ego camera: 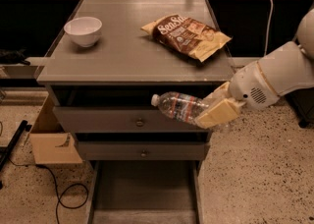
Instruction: Place water bottle into bottom drawer
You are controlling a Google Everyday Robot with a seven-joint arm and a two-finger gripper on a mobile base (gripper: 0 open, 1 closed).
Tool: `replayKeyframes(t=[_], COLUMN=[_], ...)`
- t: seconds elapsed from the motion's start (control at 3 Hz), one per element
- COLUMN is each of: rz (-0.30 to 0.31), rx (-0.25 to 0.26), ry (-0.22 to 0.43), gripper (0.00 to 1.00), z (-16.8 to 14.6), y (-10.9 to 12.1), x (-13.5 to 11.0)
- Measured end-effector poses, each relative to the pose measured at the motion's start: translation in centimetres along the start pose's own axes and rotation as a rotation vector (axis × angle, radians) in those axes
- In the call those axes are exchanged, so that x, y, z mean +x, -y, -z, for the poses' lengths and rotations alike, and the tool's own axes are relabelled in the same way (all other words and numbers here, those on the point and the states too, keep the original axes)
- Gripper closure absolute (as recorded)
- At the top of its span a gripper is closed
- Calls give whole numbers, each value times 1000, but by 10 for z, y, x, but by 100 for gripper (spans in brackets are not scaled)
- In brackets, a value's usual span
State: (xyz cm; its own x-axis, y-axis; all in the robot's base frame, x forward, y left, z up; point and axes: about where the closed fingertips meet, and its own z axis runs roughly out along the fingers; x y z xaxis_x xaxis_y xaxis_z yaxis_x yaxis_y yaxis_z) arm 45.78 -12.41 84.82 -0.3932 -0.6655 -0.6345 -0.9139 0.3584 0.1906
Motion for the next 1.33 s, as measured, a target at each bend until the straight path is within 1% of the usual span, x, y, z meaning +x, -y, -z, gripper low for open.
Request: replayKeyframes(t=[0.33,0.67,1.0,1.33], rz=[-40,-59,-73,-88], rx=[-101,-180,-224,-285], ry=[4,5,13,17], gripper=[100,100,100,100], z=[-62,-102,-114,-135], y=[1,-12,-39,-65], x=[11,23,41,55])
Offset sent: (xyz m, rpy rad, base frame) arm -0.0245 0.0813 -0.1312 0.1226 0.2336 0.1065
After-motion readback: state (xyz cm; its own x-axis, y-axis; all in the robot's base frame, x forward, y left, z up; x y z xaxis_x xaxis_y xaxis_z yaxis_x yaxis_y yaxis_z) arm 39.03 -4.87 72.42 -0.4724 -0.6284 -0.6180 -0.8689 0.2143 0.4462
